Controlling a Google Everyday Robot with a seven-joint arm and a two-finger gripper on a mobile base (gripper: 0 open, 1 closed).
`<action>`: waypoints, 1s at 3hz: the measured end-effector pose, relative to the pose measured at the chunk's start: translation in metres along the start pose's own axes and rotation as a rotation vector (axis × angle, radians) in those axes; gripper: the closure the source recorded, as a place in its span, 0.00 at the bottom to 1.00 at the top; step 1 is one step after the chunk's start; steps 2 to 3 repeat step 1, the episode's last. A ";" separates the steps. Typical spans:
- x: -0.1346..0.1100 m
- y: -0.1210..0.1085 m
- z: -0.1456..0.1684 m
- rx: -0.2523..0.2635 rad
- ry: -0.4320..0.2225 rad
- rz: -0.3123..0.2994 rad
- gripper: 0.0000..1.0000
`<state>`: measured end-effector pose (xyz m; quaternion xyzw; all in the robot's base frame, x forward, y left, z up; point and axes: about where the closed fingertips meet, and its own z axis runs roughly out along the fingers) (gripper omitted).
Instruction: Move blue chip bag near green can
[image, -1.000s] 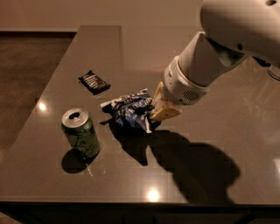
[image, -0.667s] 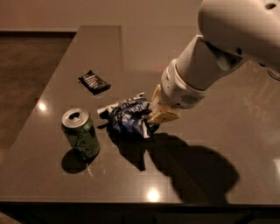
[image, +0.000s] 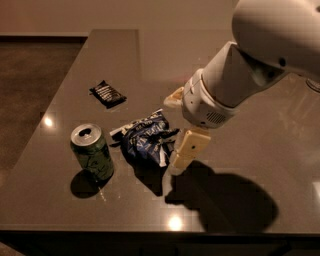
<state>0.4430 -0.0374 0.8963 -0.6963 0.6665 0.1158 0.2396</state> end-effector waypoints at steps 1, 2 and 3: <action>0.000 0.000 0.000 0.001 -0.001 0.000 0.00; 0.000 0.000 0.000 0.001 -0.001 0.000 0.00; 0.000 0.000 0.000 0.001 -0.001 0.000 0.00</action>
Offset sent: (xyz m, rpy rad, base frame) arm 0.0000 0.0000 0.0000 0.0000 0.0000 0.0000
